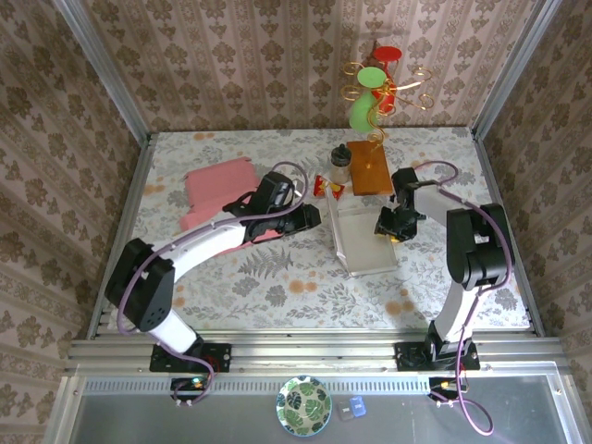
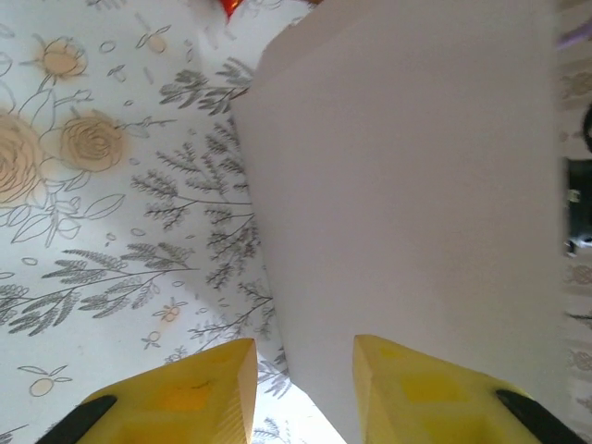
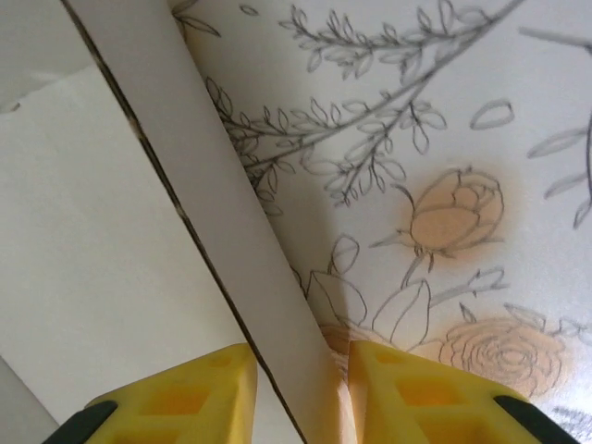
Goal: Fold the paper box
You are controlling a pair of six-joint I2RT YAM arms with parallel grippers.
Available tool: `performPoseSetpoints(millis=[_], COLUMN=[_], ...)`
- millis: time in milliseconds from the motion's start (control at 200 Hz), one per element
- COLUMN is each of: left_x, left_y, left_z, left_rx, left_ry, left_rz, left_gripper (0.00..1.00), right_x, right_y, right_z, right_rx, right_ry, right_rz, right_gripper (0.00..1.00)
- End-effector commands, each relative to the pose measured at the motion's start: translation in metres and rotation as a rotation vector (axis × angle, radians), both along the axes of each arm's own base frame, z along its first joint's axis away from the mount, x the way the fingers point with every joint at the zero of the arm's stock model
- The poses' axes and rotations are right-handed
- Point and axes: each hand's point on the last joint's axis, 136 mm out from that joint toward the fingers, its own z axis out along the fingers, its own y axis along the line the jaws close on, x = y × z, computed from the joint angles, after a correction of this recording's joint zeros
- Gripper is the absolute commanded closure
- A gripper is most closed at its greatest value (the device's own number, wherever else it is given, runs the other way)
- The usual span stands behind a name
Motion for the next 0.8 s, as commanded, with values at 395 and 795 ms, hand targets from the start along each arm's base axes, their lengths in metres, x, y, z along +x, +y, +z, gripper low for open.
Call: performPoseSetpoints(millis=[395,795], left_x=[0.02,0.027], left_y=[-0.001,0.006], left_z=[-0.012,-0.021], left_rx=[0.023,0.061], left_ry=[0.005,-0.007], left_rz=[-0.013,-0.007], left_gripper=[0.67,0.66], right_x=[-0.026,-0.063], right_y=[0.009,0.02], right_z=[0.007,0.005], right_rx=[0.017,0.059], right_ry=[0.005,0.072], right_rz=[-0.282,-0.63], right_gripper=[0.8,0.84])
